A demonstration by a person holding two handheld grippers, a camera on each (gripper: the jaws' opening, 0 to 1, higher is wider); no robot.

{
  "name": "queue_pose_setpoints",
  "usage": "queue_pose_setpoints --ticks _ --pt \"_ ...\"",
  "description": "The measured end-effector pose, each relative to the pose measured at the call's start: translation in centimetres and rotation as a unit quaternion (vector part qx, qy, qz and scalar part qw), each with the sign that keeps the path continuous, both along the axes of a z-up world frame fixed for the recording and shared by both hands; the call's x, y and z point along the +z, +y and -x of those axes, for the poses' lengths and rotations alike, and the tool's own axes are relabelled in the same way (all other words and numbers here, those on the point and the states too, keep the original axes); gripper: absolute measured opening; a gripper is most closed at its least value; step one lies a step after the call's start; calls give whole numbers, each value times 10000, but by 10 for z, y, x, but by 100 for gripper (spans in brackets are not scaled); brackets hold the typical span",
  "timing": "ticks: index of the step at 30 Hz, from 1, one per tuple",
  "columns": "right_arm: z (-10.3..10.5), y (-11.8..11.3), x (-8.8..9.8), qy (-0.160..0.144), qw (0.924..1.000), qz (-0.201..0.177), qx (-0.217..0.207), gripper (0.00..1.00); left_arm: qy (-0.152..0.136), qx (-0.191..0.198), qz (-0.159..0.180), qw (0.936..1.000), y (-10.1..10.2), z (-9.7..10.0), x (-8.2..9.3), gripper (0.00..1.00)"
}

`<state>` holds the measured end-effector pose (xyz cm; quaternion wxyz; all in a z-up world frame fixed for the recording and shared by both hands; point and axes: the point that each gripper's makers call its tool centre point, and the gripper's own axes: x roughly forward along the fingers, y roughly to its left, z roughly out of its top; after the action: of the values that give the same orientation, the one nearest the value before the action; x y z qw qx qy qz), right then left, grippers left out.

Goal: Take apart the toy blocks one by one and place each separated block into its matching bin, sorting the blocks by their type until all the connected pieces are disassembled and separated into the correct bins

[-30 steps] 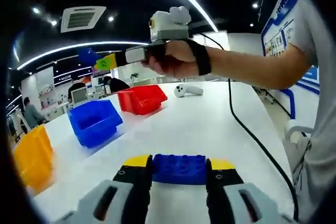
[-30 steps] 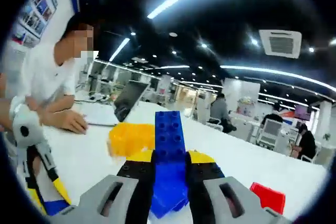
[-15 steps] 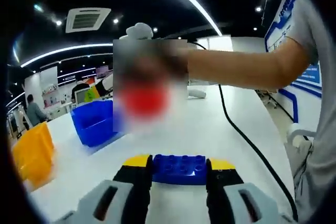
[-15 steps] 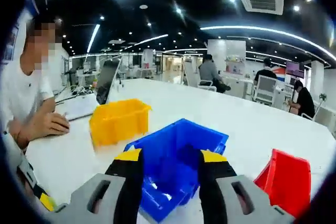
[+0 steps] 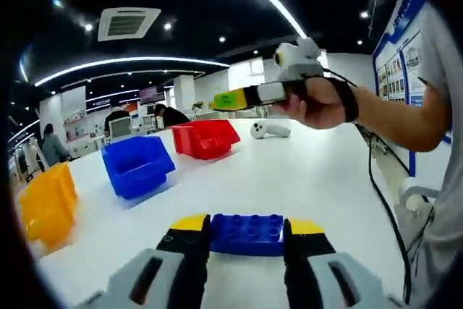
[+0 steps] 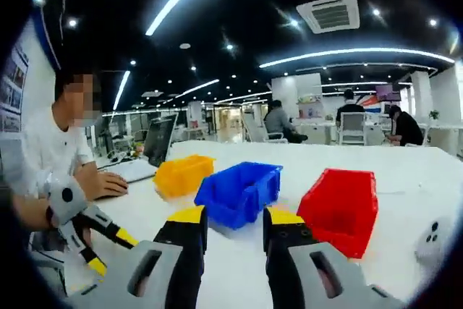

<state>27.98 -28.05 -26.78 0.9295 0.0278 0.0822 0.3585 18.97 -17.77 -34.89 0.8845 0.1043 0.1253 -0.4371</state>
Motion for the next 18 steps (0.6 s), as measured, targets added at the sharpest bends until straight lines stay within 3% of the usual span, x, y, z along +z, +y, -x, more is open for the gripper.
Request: queue_pose_setpoints --ticks 1,3,8,10,11,12,14,15,18 --pt "-6 -12 -5 1 10000 -33 -39 32 -12 17 -39 10000 -1 0 0 41" --pt "8 -21 -6 -11 9999 -72 -94 32 -27 61 -82 9999 -1 -1 0 41" --pt "30 -24 0 -77 9996 -236 -123 32 14 298 -171 9994 5 -9 0 41" --pt "36 -24 1 -108 9996 -239 -73 32 -20 325 70 9994 9 -9 12 17" --pt "29 -27 2 -119 9995 -288 -50 32 76 252 -21 9997 7 -6 9 5" --pt "32 -27 3 -122 9994 -327 -44 32 121 423 -167 9989 13 -9 4 5" --pt "36 -29 4 -127 9992 -380 -25 32 3 447 -789 9959 17 -11 -5 11" --pt "37 -29 5 -132 9992 -387 -14 32 51 359 -843 9958 15 -9 -7 14" --pt "41 -34 9 -189 9988 -445 -2 32 -143 398 -491 9979 16 -12 6 28"
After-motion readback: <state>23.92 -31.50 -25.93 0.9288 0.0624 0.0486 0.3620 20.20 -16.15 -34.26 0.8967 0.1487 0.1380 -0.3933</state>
